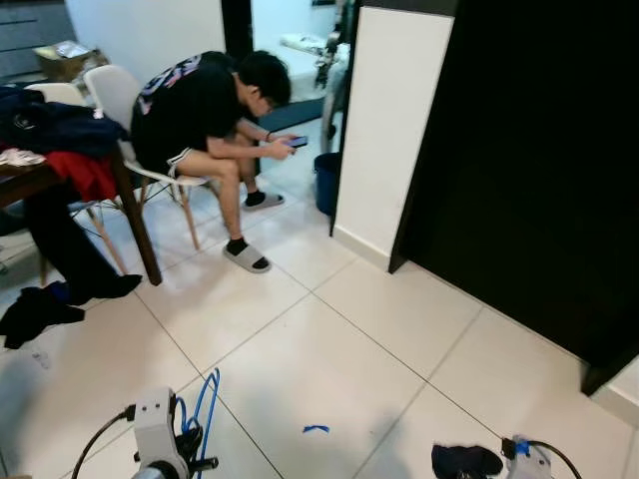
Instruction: Hang hanger
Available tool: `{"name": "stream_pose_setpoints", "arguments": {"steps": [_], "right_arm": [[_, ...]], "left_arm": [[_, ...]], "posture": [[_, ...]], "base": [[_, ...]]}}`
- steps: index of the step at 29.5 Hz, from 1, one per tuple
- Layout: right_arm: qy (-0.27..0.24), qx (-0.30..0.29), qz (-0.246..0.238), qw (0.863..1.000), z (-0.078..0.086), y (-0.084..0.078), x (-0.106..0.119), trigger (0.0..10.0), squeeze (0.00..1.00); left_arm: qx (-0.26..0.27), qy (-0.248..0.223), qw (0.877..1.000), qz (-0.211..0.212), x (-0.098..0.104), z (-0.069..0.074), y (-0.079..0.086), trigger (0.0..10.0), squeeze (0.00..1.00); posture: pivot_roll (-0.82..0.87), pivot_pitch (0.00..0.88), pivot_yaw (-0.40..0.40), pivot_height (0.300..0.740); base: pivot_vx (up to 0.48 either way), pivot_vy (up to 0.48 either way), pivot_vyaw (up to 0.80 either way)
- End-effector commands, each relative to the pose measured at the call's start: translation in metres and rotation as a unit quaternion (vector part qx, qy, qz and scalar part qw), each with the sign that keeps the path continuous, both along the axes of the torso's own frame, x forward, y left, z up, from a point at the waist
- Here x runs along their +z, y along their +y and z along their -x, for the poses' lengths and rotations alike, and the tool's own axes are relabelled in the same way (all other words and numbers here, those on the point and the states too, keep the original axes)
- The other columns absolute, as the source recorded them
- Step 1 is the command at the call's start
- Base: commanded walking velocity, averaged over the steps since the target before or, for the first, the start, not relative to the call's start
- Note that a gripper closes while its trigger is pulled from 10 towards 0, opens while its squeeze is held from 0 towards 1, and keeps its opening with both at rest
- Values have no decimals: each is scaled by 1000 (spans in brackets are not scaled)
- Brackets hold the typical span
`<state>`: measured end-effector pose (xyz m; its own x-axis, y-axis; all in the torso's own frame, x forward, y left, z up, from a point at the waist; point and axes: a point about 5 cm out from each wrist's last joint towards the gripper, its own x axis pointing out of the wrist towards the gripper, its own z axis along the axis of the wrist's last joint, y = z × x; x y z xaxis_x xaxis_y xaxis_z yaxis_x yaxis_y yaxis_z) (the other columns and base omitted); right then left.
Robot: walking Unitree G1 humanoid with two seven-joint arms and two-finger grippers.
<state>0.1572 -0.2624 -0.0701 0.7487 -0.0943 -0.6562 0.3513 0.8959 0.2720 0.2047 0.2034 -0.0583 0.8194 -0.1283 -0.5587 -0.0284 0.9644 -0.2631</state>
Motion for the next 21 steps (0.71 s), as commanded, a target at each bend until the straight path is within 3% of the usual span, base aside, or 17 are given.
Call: {"name": "stream_pose_setpoints", "arguments": {"steps": [1, 9, 13, 21], "right_arm": [[-7, 6, 2, 1000, 0, 1, 0, 10000, 0], [-25, 25, 12, 999, -5, 10, 2, 10000, 0], [-45, 46, 19, 998, -13, 12, 6, 10000, 0], [-56, 53, 20, 997, -18, 9, 11, 10000, 0]], "left_arm": [[-12, -4, 1000, -9, 1, -1, 0, 10000, 0], [-18, -15, 1000, -9, 5, -4, 6, 10000, 0], [-30, -35, 999, -10, 10, -12, 2, 10000, 0], [-35, -42, 998, -8, 12, -14, -2, 10000, 0]], "posture": [[93, 0, -42, 740], [82, 0, -30, 740], [80, 0, -23, 740], [84, 0, -25, 740]], "base": [[394, 0, 0], [480, 0, 0], [480, 0, 800], [480, 0, 800]]}}
